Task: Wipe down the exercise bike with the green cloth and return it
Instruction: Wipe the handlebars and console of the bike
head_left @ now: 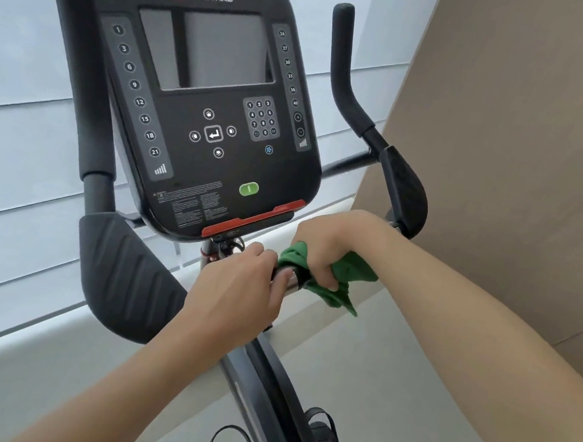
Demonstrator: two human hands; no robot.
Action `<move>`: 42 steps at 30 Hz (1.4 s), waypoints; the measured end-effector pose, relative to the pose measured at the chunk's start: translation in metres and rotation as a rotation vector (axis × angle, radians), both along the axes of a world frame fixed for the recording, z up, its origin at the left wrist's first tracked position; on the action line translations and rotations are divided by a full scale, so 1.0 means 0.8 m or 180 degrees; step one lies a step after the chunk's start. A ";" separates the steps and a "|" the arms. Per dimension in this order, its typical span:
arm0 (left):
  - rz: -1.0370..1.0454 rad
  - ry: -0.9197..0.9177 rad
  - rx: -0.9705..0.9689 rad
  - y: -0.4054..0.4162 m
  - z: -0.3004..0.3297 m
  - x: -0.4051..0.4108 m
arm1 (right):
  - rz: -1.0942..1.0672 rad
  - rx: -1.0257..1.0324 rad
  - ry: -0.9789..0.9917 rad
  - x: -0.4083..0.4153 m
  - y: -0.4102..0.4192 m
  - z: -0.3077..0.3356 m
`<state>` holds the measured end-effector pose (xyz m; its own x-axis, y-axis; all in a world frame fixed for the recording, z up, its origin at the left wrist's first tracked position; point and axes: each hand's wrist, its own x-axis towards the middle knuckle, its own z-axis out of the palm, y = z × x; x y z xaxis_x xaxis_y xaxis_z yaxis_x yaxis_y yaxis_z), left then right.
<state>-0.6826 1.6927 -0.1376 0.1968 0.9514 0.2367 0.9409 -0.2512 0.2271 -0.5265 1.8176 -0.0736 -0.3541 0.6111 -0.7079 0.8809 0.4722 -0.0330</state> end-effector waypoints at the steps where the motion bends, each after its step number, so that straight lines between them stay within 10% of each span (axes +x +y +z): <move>1: -0.0010 -0.0028 0.0017 0.000 -0.001 -0.001 | -0.0013 -0.0026 -0.0028 -0.001 0.001 0.000; 6: -0.0014 -0.0033 0.0098 0.001 -0.004 -0.002 | -0.0118 0.0593 0.0191 0.000 -0.022 -0.011; 15: 0.0002 -0.0164 0.0120 -0.006 -0.001 0.001 | -0.0957 0.3837 0.1606 -0.002 -0.138 -0.119; 22: 0.0017 -0.0040 -0.0050 -0.010 0.004 -0.003 | -0.0065 0.3265 0.2034 0.059 -0.118 -0.106; 36: 0.0039 0.0353 -0.0093 0.006 -0.009 0.001 | -0.0301 0.1558 -0.0070 0.126 0.008 -0.001; 42: 0.0060 0.0356 -0.0005 0.002 -0.004 0.003 | -0.0328 0.1956 -0.0061 0.115 -0.008 -0.012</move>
